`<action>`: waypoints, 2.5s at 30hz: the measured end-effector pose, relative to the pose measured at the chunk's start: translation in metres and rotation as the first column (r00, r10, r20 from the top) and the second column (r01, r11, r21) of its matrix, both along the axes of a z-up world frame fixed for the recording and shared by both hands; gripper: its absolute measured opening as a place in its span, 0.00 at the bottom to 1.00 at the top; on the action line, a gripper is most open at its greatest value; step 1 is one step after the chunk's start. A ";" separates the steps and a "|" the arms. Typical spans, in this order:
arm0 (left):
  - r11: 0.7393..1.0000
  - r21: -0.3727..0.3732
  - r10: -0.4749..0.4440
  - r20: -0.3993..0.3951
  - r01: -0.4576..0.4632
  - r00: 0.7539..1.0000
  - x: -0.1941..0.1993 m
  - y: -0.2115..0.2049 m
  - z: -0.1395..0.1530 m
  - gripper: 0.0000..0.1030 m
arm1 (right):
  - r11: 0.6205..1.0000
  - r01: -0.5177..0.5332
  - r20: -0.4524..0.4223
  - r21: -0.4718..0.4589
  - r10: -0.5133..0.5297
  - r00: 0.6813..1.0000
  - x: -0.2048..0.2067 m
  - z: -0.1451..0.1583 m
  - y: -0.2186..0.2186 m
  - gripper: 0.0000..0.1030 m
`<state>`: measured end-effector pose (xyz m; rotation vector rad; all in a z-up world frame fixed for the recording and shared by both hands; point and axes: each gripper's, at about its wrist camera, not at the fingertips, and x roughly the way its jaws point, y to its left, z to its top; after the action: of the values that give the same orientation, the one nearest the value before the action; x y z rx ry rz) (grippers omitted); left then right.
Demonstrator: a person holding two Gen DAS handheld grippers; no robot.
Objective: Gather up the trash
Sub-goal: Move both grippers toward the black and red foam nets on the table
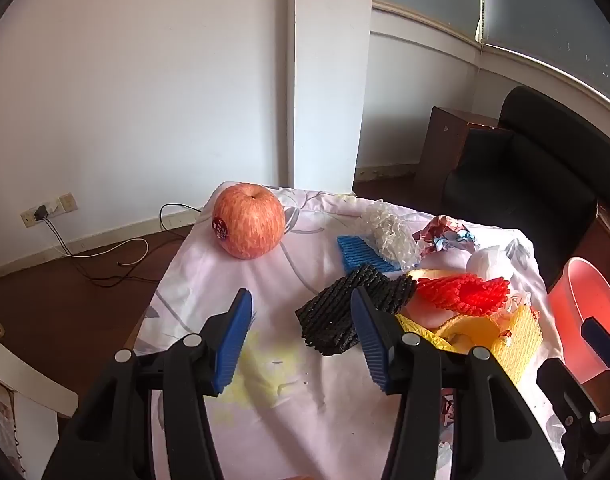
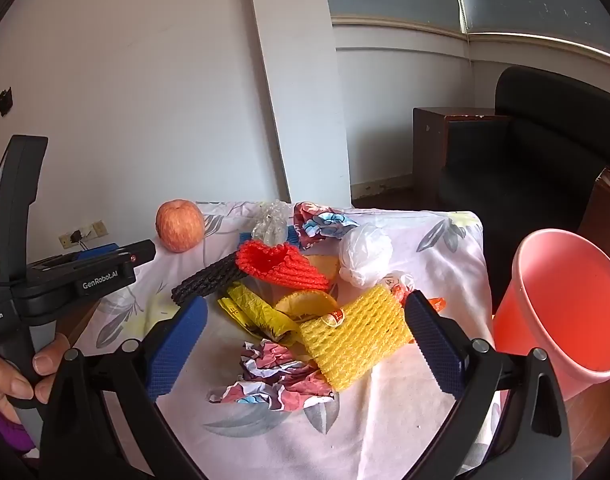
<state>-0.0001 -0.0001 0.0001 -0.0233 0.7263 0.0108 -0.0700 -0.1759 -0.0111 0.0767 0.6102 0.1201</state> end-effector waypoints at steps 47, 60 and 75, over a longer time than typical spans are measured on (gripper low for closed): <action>1.000 0.024 -0.014 -0.026 0.015 1.000 0.004 -0.005 -0.010 0.50 | 0.996 0.084 -0.002 0.037 -0.084 0.996 0.003 -0.003 -0.022 0.96; 0.999 0.014 -0.048 -0.038 0.049 0.998 0.004 -0.008 -0.018 0.50 | 0.993 0.109 -0.014 0.046 -0.109 0.994 -0.004 -0.010 -0.034 0.96; 0.987 -0.110 -0.121 -0.046 0.115 0.992 -0.001 0.004 -0.028 0.50 | 0.991 0.126 -0.017 0.038 -0.126 0.992 -0.012 -0.013 -0.045 0.96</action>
<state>-0.0007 0.0036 -0.0284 -0.0828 0.7791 -0.1414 -0.0816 -0.2211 -0.0240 0.1537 0.6158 0.0090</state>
